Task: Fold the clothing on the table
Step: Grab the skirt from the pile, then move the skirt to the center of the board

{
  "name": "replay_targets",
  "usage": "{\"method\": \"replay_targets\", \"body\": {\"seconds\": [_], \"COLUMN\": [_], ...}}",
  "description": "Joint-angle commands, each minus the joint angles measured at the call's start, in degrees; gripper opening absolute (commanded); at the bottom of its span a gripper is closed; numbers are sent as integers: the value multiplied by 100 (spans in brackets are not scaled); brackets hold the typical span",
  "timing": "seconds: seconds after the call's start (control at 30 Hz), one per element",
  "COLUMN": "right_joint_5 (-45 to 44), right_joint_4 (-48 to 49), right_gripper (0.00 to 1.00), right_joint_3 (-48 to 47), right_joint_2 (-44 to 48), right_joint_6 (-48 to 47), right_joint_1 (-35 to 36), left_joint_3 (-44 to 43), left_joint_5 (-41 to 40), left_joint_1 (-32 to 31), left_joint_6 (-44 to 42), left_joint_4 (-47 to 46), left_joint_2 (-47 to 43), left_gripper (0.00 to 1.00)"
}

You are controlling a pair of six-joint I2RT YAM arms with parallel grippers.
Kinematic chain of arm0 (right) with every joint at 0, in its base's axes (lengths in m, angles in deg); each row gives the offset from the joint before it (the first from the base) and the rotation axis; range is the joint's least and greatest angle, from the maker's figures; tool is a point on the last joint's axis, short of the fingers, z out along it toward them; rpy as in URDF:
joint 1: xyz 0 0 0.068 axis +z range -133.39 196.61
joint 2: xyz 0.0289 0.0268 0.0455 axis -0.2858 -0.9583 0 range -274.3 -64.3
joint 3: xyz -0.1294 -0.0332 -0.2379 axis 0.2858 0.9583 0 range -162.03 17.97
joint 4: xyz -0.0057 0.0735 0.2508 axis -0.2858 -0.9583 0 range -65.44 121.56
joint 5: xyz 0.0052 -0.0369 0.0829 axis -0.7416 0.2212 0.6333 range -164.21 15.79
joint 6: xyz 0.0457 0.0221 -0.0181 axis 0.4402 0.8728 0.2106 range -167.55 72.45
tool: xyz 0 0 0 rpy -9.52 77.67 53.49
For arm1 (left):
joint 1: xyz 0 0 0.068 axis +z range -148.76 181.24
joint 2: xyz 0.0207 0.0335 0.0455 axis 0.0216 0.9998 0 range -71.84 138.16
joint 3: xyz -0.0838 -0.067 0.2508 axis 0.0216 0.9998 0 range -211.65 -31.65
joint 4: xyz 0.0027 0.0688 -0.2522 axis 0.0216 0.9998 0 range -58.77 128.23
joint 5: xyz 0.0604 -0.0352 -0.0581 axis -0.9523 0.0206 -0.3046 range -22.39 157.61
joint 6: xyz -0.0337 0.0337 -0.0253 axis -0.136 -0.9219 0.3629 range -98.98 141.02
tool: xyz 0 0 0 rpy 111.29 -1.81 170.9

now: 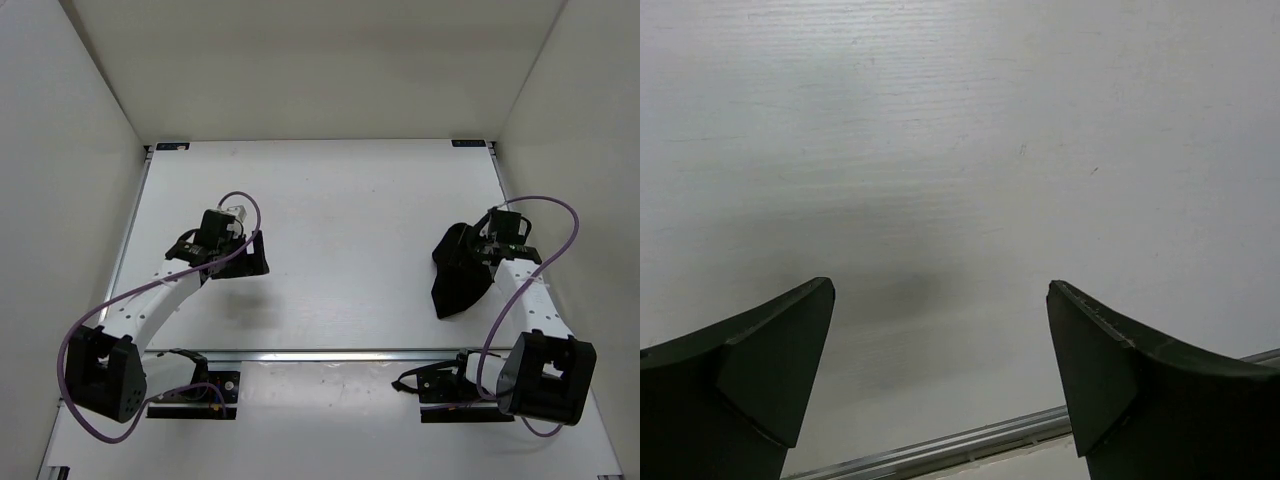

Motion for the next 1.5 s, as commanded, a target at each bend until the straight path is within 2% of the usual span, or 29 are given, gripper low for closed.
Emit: {"method": "replay_targets", "body": {"seconds": [0.0, 0.13, 0.17, 0.23, 0.3, 0.4, 0.43, 0.47, 0.57, 0.7, 0.8, 0.83, 0.87, 0.97, 1.07, 1.1, 1.13, 1.2, 1.27, 1.3, 1.37, 1.4, 1.47], "right_joint_5": [44, -78, -44, 18, 1, 150, 132, 63, 167, 377, 1053, 1342, 1397, 1871, 2162, 2136, 2214, 2242, 2268, 2372, 2558, 2689, 2804], "right_joint_4": [526, 632, 693, 790, 913, 1018, 1062, 1080, 1020, 887, 835, 704, 459, -182, -597, -503, -476, -116, 689, 1103, 1535, 1694, 1774], "right_gripper": [55, 48, 44, 28, 22, 19, 15, 0, 0, 0, 0, 0, 0, 0, 0, 0, 0, 0, 0, 0, 0, 1, 1], "right_joint_3": [68, 94, 129, 243, 296, 279, 279, 253, -88, -1731, -3557, -4467, -4963, -8094, -10077, -10231, -10128, -9173, -6965, -6424, -4529, -4172, -2882], "right_joint_2": [74, 100, 109, 56, -32, -251, -330, -374, -532, -840, -1540, -1926, -2139, -3227, -4056, -4040, -3909, -3437, -2785, -2443, -2081, -1958, -1904], "right_joint_6": [151, 186, 238, 221, 282, 353, 379, 388, 397, 300, 327, 292, 231, -24, -17, 19, 63, 55, 202, 238, 440, 432, 362], "right_joint_1": [-186, -204, -204, -222, -196, -134, -82, -20, 7, 428, 1015, 1322, 1490, 2306, 3037, 3143, 3249, 3302, 3197, 3032, 2863, 2793, 2775], "left_joint_3": [42, 60, 60, 34, 25, -18, -19, -54, -150, -230, -431, -527, -598, -950, -1379, -1407, -1590, -1758, -1873, -1908, -2022, -2023, -2014], "left_joint_5": [43, 113, 96, 96, 104, 87, 78, 104, 165, 254, 175, 123, 113, 52, -97, -115, -124, -159, -185, -273, -432, -432, -590], "left_joint_1": [-79, -18, -44, -9, -53, 8, 9, 17, 79, -88, -19, 26, 52, 228, 246, 263, 290, 334, 378, 413, 369, 343, 308], "left_joint_6": [83, 48, 30, 39, 21, -49, -32, -57, -163, -321, -374, -435, -436, -523, -602, -559, -550, -489, -453, -436, -401, -435, -313], "left_joint_4": [-243, -288, -245, -218, -183, -122, -86, -60, 37, -120, 37, 107, 194, 274, 371, 423, 450, 556, 512, 460, 485, 477, 442], "left_joint_2": [-373, -382, -339, -286, -251, -294, -268, -286, -330, -286, -58, 21, 65, 127, 154, 154, 145, 75, -188, -328, -496, -601, -768], "left_gripper": [99, 98, 99, 98, 99, 99, 99, 99, 99, 99, 99, 99, 99, 99, 99, 99, 98, 98, 99, 98, 99, 99, 99]}}
